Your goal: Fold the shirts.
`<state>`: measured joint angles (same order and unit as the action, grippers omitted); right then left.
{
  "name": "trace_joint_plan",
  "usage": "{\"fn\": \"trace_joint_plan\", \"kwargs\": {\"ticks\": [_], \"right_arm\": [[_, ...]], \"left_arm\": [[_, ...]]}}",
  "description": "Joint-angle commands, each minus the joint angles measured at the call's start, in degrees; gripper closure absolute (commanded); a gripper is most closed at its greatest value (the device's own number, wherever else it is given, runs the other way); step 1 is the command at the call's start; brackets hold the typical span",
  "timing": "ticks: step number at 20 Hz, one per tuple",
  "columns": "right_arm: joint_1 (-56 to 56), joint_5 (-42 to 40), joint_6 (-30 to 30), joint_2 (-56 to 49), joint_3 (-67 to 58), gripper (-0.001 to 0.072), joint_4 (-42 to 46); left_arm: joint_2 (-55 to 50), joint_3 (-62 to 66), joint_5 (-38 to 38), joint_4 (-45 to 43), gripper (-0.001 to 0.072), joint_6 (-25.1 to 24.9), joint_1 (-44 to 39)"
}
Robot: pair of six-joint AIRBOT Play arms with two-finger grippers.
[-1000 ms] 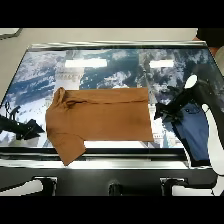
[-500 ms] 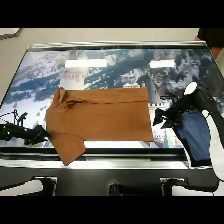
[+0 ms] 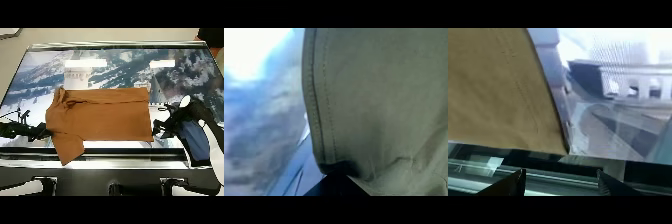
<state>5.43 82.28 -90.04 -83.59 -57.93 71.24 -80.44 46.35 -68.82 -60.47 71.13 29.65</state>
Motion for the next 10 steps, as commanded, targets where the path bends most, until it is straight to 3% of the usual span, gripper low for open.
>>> {"fn": "trace_joint_plan", "kwargs": {"ticks": [1,6,7,9,10], "right_arm": [[0.0,-7.2,-0.4,0.3,5.3,0.0159,-3.7],[0.0,-10.6,-1.3,-1.9,6.8,0.0186,-9.8],[0.0,-10.5,-1.3,-3.0,6.8,0.0262,-11.3],[0.0,-11.8,-1.2,-3.3,6.7,0.0611,-12.2],[0.0,-12.0,-1.0,-2.5,5.8,0.0663,-11.9]], "left_arm": [[0.3,0.0,-1.0,0.0,0.0677,-0.7,-0.1],[0.3,0.0,-2.2,0.1,0.0677,-0.8,-0.1],[0.3,0.1,-2.6,0.1,0.0677,-0.9,-0.1],[0.3,1.7,-4.4,0.0,0.0679,-1.0,-0.1],[0.4,3.7,-6.3,0.1,0.0680,-1.4,-0.1]]}}
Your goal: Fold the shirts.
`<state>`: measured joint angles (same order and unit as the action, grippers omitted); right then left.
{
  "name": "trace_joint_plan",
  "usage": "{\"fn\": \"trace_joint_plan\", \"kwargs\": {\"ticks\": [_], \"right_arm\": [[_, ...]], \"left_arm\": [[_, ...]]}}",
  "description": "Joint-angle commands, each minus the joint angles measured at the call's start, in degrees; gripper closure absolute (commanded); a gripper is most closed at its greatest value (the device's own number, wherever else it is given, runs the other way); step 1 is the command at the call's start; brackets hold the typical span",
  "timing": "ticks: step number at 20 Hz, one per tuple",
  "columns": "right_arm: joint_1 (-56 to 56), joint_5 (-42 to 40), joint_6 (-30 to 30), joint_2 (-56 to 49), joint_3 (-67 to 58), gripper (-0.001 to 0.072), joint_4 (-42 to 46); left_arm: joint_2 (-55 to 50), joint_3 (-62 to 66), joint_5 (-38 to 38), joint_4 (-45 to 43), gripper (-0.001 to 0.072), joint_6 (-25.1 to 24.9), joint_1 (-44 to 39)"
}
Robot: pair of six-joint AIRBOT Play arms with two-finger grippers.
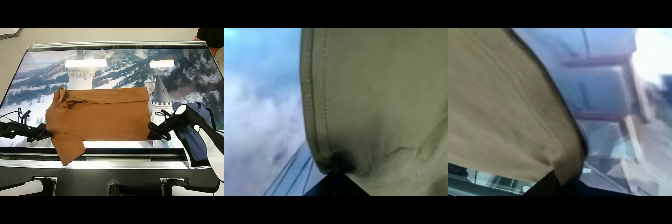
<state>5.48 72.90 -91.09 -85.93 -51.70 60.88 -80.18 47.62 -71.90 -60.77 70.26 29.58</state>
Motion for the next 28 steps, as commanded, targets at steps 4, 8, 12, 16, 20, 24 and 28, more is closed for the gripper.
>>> {"fn": "trace_joint_plan", "kwargs": {"ticks": [4,8,12,16,20,24,28], "right_arm": [[0.0,-2.3,3.1,7.2,-16.5,0.0664,4.9],[0.0,-9.1,6.9,16.3,-46.6,0.0663,14.4],[0.0,-13.9,5.6,24.8,-67.3,0.0663,20.9],[0.0,-10.5,2.7,32.7,-67.8,0.0664,22.3],[0.0,-6.2,-0.3,34.3,-67.7,0.0664,22.9],[0.0,1.1,-3.1,30.8,-66.5,0.0664,22.9],[0.0,19.1,-0.5,18.0,-62.5,0.0664,20.1]], "left_arm": [[5.9,20.6,-6.2,4.4,0.0683,-0.2,-0.4],[14.6,53.4,1.0,10.9,0.0682,3.5,-3.1],[22.3,77.2,12.8,9.9,0.0681,6.1,-3.2],[34.0,70.6,20.8,9.1,0.0682,6.3,-3.2],[36.9,68.4,22.9,8.0,0.0681,6.3,-3.2],[33.1,68.4,19.1,4.3,0.0681,6.3,-3.2],[20.9,64.6,-1.2,3.5,0.0682,6.2,-3.9]]}}
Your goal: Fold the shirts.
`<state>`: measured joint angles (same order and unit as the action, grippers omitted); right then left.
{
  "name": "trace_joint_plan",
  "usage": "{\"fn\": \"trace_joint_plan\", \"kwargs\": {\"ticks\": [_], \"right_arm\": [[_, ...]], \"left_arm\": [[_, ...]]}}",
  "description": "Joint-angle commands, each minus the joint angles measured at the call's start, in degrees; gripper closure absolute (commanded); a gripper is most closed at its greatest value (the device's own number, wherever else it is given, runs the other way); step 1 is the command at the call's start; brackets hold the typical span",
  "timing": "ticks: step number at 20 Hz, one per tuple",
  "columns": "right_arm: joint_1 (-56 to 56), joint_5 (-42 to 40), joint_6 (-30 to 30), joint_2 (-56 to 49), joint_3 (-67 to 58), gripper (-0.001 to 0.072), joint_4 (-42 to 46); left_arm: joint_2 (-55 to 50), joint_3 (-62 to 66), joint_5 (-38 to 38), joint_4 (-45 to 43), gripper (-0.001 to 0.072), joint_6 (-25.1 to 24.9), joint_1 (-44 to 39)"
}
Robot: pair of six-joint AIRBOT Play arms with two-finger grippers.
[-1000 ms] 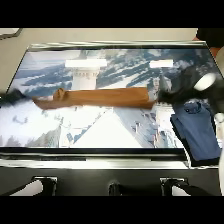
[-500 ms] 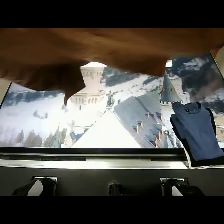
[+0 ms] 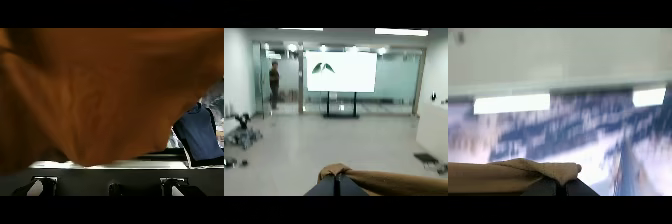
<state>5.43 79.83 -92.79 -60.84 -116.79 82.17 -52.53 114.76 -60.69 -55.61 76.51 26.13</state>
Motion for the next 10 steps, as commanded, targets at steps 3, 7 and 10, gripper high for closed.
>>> {"fn": "trace_joint_plan", "kwargs": {"ticks": [3,7,10], "right_arm": [[-1.6,10.9,1.6,-18.5,13.1,0.0665,-2.4],[-5.8,-6.9,-0.2,-34.3,19.2,0.0664,-1.6],[-5.5,-22.6,-9.5,-41.1,19.2,0.0663,-1.7]], "left_arm": [[-16.4,-15.2,-17.3,-4.3,0.0682,-2.4,-3.1],[-29.8,-30.6,-7.6,-7.8,0.0681,-3.2,-8.2],[-39.8,-30.2,-0.4,-7.1,0.0680,-3.2,-10.5]]}}
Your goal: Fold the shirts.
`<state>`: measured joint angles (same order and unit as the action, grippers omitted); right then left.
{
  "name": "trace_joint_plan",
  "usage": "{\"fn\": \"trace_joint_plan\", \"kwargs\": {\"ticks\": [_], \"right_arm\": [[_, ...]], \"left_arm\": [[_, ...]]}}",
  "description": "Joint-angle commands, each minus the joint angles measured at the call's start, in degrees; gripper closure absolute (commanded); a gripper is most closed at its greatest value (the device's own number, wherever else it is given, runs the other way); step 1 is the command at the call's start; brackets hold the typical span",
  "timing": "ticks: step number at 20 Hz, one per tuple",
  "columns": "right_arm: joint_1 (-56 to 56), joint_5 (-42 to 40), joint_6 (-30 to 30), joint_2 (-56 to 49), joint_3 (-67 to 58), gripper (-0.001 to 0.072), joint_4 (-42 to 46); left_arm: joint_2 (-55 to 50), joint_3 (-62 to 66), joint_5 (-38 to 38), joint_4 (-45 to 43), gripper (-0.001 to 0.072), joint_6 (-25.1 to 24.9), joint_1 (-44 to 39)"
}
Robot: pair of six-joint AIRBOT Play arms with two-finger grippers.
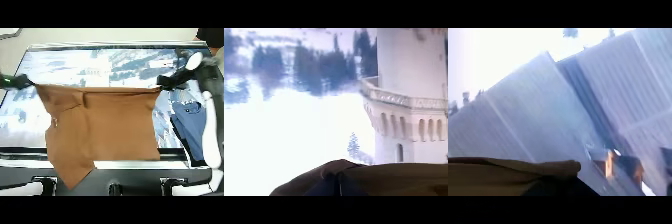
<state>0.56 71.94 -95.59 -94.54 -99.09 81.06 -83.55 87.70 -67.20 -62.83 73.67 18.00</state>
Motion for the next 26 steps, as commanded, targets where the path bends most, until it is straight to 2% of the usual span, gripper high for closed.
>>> {"fn": "trace_joint_plan", "kwargs": {"ticks": [1,4,7,9,11,13,14,19,22,23,24,25,26], "right_arm": [[-0.3,-19.1,-8.8,-8.2,1.5,0.0663,-0.5],[1.2,-27.0,-12.1,-8.7,1.5,0.0664,0.0],[2.5,-22.3,-10.7,-8.2,1.5,0.0664,0.0],[3.3,-13.9,-4.9,-7.4,1.5,0.0663,0.5],[3.3,-1.3,0.0,-7.5,1.7,0.0663,0.7],[3.2,5.7,0.9,-8.5,3.5,0.0663,0.9],[3.2,7.8,1.0,-9.1,4.2,0.0663,0.9],[3.2,11.1,-0.2,-10.3,4.6,0.0663,0.7],[3.2,11.1,-1.2,-10.3,4.6,0.0662,0.7],[3.2,11.1,-1.6,-10.2,4.3,0.0615,0.6],[3.3,12.6,-2.1,-9.9,3.7,0.0414,0.1],[3.3,14.9,-1.7,-9.2,2.8,0.0338,0.1],[3.6,17.5,0.6,-8.2,2.3,0.0329,0.2]], "left_arm": [[-10.7,-2.8,8.9,0.5,0.0680,-0.4,-2.8],[-13.1,-2.6,17.2,3.3,0.0680,-0.4,-4.3],[-12.2,-2.5,18.3,3.3,0.0679,-0.4,-5.6],[-10.6,-2.5,12.5,3.0,0.0679,-0.4,-5.4],[-10.6,-2.6,0.0,2.7,0.0679,-0.4,-5.2],[-11.4,-4.4,-10.6,0.5,0.0679,-0.1,-5.7],[-11.5,-6.0,-13.0,-0.5,0.0680,-0.1,-5.8],[-11.5,-10.5,-16.0,-3.4,0.0680,3.7,-5.4],[-11.5,-10.5,-16.0,-3.2,0.0678,4.0,-5.4],[-11.5,-10.5,-16.3,-2.5,0.0620,3.9,-5.4],[-11.4,-10.2,-17.4,-2.0,0.0383,3.9,-5.3],[-11.3,-9.4,-19.8,-1.9,0.0181,4.0,-4.9],[-11.1,-8.6,-22.3,-1.9,0.0183,3.9,-4.3]]}}
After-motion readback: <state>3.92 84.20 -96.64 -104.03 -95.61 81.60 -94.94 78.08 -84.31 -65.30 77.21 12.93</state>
